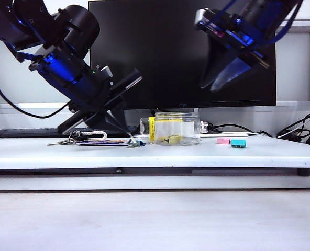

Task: Pick up the clips with the largest number of clips of the same color on the table and place them in a round transparent plastic box.

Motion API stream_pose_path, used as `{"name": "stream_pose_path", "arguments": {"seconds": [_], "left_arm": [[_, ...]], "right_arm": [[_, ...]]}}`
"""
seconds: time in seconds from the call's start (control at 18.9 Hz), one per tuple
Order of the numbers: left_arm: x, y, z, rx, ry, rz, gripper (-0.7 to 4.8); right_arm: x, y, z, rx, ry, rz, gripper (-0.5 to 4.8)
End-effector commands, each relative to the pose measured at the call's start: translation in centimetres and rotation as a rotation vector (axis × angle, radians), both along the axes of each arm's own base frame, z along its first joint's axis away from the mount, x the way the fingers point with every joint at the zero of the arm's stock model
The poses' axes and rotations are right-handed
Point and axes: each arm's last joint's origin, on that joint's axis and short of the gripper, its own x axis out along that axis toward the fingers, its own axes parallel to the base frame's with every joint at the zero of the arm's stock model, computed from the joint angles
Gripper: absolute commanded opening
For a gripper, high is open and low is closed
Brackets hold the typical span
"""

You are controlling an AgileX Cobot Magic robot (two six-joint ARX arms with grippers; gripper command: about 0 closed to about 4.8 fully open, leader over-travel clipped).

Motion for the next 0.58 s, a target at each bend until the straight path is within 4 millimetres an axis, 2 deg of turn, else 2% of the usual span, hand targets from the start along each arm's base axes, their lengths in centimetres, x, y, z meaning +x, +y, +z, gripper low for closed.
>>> {"name": "stream_pose_path", "arguments": {"seconds": [0.05,0.16,0.26,0.48,0.58], "left_arm": [[0.5,-0.5,1.7,-0.054,-0.049,-0.057,-0.06],[0.9,-1.0,3.0,-0.077,-0.088,-0.094,-0.06],[0.5,-1.3,5.6,-0.02,-0.2,-0.153,-0.06],[0.2,-2.1,7.9,0.05,-0.336,-0.236,-0.06],[0.2,-3.1,8.0,0.096,-0.385,-0.286,-0.06]], "right_arm": [[-0.2,-1.6,1.4,0.014,-0.05,-0.051,1.44],[-0.5,-3.0,2.4,0.024,-0.083,-0.093,1.44],[-1.4,-5.0,3.9,0.04,-0.124,-0.151,1.43],[-2.0,-5.8,4.7,0.053,-0.136,-0.166,1.43],[-2.1,-5.7,4.6,0.066,-0.117,-0.167,1.44]]}}
